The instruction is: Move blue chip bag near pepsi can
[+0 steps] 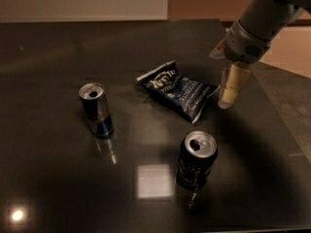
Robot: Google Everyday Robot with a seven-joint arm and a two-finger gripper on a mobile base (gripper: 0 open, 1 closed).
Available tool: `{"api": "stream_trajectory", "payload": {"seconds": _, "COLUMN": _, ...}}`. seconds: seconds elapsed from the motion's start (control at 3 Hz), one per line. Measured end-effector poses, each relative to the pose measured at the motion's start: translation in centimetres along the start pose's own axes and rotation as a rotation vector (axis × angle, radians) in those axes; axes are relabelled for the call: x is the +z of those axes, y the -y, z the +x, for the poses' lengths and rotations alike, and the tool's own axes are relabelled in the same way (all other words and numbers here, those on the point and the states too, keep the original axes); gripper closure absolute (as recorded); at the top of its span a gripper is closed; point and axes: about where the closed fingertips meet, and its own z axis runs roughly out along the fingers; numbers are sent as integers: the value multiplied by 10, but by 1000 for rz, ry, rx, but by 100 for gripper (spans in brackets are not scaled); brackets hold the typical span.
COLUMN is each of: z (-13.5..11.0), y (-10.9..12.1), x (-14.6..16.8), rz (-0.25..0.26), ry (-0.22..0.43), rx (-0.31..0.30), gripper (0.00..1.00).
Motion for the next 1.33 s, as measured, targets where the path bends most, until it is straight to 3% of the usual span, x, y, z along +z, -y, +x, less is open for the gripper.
{"api": "stream_trajectory", "payload": {"seconds": 1.0, "z": -13, "y": 25, "x": 47, "rz": -89, "ry": 35, "rx": 13, "gripper": 0}}
{"api": "stream_trajectory", "payload": {"seconds": 1.33, "z": -13, "y": 29, "x": 53, "rz": -97, "ry": 25, "rx": 24, "gripper": 17}}
